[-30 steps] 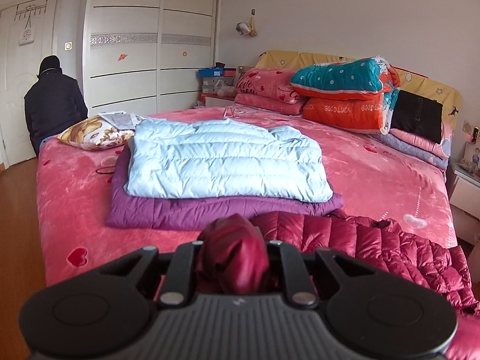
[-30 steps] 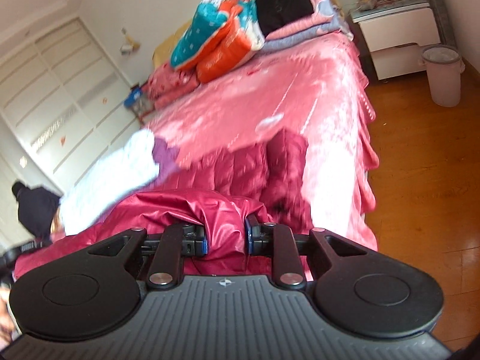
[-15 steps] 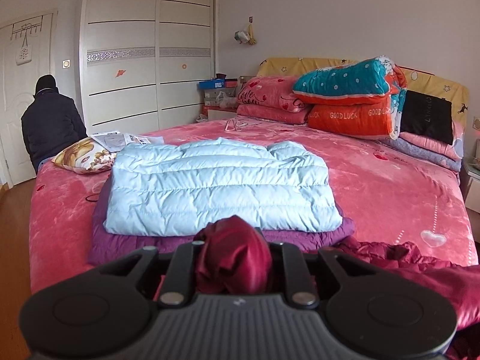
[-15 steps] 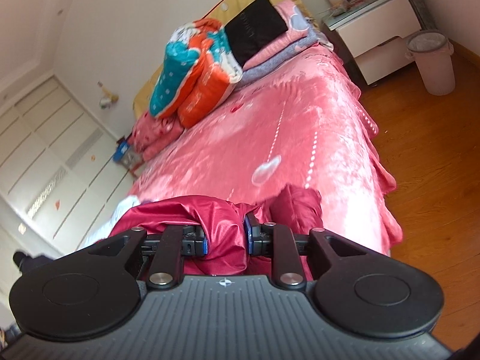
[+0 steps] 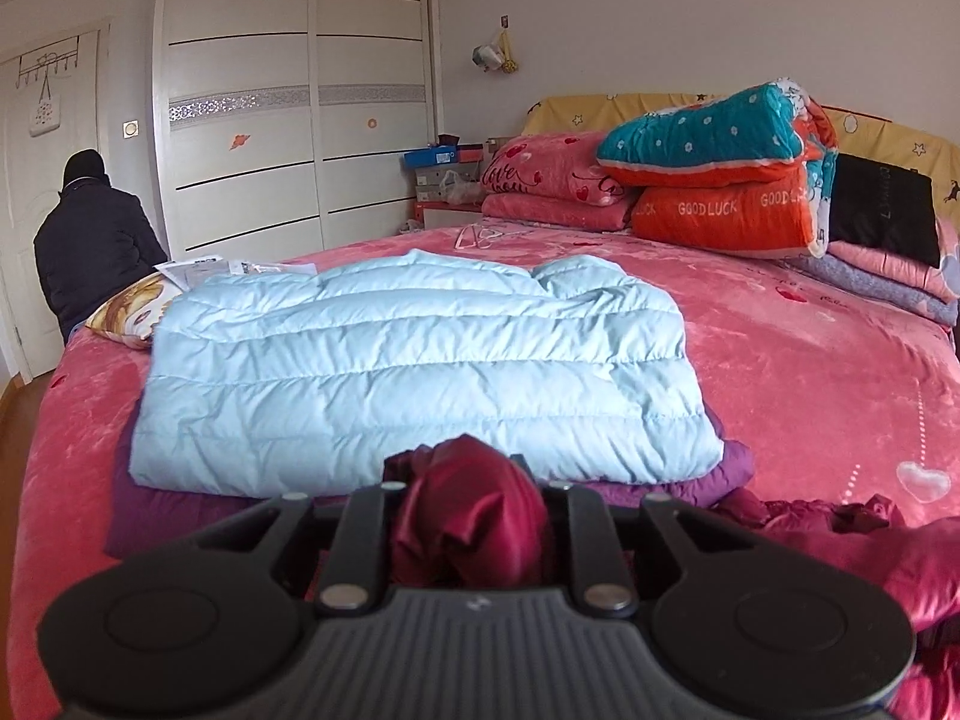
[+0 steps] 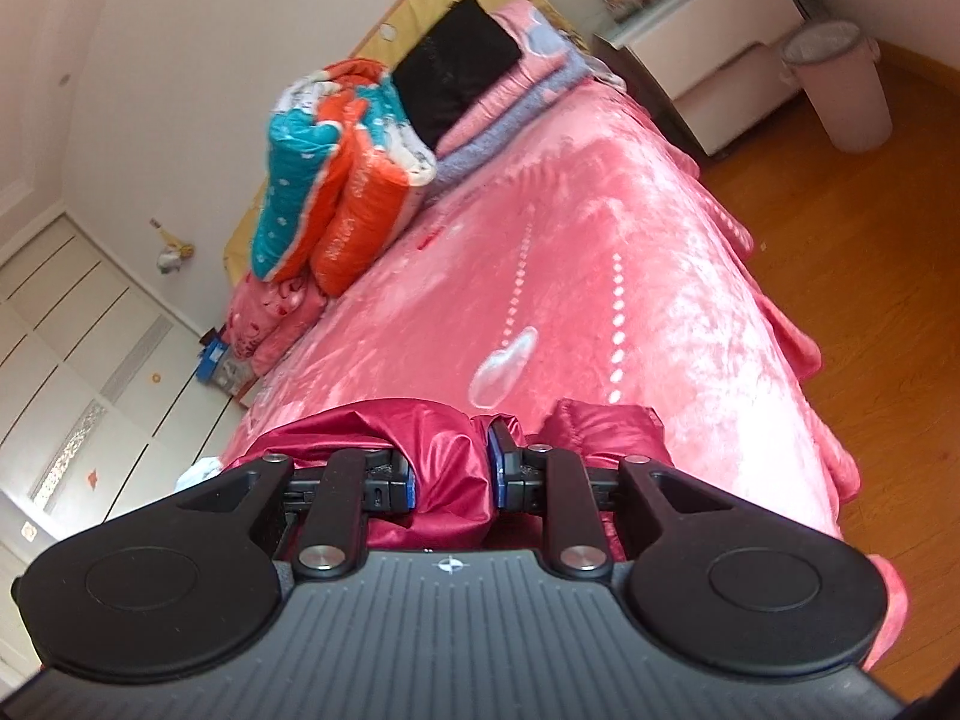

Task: Fold large clothes

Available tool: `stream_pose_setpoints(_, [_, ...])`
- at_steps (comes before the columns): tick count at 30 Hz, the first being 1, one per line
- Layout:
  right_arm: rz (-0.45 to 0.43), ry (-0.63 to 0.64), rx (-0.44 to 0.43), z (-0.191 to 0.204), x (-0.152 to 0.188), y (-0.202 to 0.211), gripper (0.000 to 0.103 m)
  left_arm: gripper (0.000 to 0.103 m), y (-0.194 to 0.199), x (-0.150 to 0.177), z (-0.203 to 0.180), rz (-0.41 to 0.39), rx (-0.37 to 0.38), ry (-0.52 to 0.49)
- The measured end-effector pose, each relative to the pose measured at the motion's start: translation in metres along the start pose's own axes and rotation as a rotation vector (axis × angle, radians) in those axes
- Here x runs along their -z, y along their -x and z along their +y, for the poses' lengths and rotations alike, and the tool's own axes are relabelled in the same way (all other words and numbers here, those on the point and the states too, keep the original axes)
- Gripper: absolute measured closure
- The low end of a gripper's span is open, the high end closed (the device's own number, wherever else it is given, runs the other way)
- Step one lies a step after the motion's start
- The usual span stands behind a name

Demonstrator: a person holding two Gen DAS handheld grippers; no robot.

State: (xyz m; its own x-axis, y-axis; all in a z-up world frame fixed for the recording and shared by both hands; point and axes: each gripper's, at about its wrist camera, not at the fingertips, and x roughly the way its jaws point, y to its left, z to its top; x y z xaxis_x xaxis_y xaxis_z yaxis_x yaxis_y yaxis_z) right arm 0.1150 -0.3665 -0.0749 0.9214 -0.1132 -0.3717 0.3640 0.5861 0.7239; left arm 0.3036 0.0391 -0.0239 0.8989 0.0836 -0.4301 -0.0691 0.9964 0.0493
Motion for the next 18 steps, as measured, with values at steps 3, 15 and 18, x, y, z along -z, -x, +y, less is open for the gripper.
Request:
stream_pose_setpoints(3, [-0.007,-0.013,0.025,-0.005,0.001,-0.009,0.077,0.082,-0.01,0.0,-0.01,-0.023,0.008,0.005])
stream_pose_setpoints(15, [-0.034,-0.017,0.096,-0.007,0.006,-0.025,0.013,0.018,-0.014,-0.005,-0.008,-0.073,0.102,0.056])
stream_pose_setpoints(18, [-0.036,-0.031,0.109,-0.011,0.005,-0.025,0.002,0.008,0.0,-0.008,0.0,-0.12,0.087,0.055])
